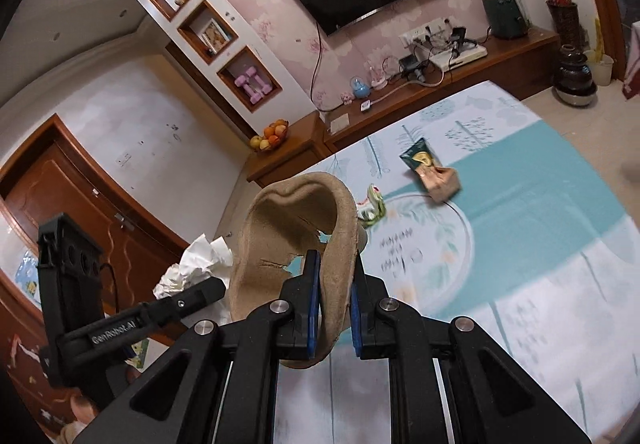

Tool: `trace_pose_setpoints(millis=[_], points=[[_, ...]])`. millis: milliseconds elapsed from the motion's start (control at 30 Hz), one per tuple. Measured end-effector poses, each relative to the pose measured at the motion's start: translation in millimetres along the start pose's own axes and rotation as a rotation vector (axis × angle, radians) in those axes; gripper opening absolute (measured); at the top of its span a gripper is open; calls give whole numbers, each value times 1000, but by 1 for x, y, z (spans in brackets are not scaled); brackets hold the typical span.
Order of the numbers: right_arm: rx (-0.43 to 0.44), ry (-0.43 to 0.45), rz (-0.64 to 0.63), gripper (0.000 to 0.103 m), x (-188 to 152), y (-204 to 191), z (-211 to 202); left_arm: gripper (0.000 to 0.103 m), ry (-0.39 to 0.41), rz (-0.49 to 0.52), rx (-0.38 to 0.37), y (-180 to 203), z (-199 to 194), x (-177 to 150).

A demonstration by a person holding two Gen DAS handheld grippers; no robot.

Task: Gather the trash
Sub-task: 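Carry the tissues and pulp tray over the bin and open both tools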

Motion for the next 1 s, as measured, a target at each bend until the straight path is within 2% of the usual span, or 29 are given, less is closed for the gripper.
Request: trace_pose_setpoints(millis=[267,433,533,733,800,867,1000], points=[[21,72,7,12,-71,2,-126,19,-18,6,-103,71,-54,-80],[-32,120,-26,12,-129,12,-189,19,-65,6,-151,90,-57,-150],[-91,149,-41,12,-170,27,-219,19,-95,12,-137,92,-48,-200],[-210,120,-14,12,-267,82,-241,20,-185,137,-56,95,0,-301],[-259,67,14,12,-307,109,-238,19,-229,169,-60,97,18,-331],[-306,21,46,12,-338,134,-233,20,-282,209,-40,100,39,-366],[-379,-48,120,12,-393,186,-225,20,-370,251,-21,100,80,-416]])
Point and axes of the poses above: each gripper's, at about its wrist camera, not at the fingertips, and z roughly the way its jaws point, y to its right, x to its top, the point moved 7 cm from there along z, roughly the way its jaws point, and after that the axes turned 4 degrees about -x, right-handed, at the moved point
